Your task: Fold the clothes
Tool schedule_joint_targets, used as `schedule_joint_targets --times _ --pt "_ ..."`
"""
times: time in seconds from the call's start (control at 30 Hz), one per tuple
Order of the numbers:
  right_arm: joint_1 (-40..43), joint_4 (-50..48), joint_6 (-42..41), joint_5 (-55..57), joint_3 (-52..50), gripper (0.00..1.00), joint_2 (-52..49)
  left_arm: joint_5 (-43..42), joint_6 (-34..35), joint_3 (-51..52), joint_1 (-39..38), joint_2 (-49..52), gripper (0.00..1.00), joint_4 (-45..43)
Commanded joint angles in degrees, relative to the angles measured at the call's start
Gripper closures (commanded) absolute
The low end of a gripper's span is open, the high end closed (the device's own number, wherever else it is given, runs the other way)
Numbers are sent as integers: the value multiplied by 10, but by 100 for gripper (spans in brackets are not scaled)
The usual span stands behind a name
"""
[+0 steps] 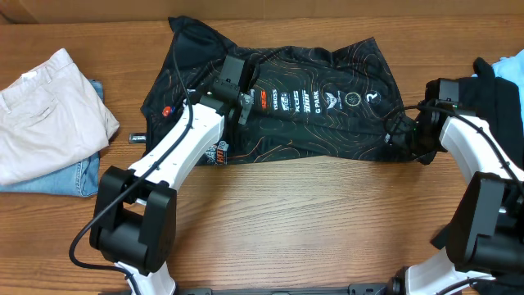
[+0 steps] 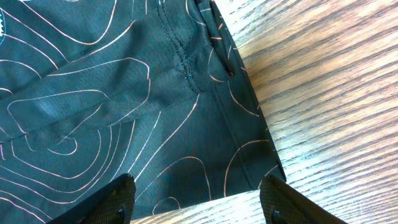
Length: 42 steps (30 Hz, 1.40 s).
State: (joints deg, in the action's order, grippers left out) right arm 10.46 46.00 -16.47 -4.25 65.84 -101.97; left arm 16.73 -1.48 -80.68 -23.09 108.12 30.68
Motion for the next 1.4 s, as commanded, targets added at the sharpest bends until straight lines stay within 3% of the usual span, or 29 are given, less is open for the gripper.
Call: schedule_joint_targets --times 0.0,0.1,0.3,0.47,0.53,0.73,0.93,1.37 --pt "0 -2 0 1 0 32 -3 3 2 -8 6 -7 57 31" --pt "0 -2 0 1 0 32 -3 13 2 -8 7 -7 49 57" --pt "0 2 2 1 0 32 -3 35 18 -8 13 -7 54 123" --pt "3 1 2 14 0 31 -3 33 120 -7 49 -7 61 202" --pt "9 -2 2 16 0 29 -3 26 179 -7 85 -7 57 243" --pt "41 5 1 18 0 28 -3 -46 223 -2 160 -7 52 306" --pt "50 -8 27 -30 0 29 -3 -87 227 46 206 -6 52 289" --pt "27 -98 33 -42 0 40 -15 -89 227 79 208 -6 52 260"
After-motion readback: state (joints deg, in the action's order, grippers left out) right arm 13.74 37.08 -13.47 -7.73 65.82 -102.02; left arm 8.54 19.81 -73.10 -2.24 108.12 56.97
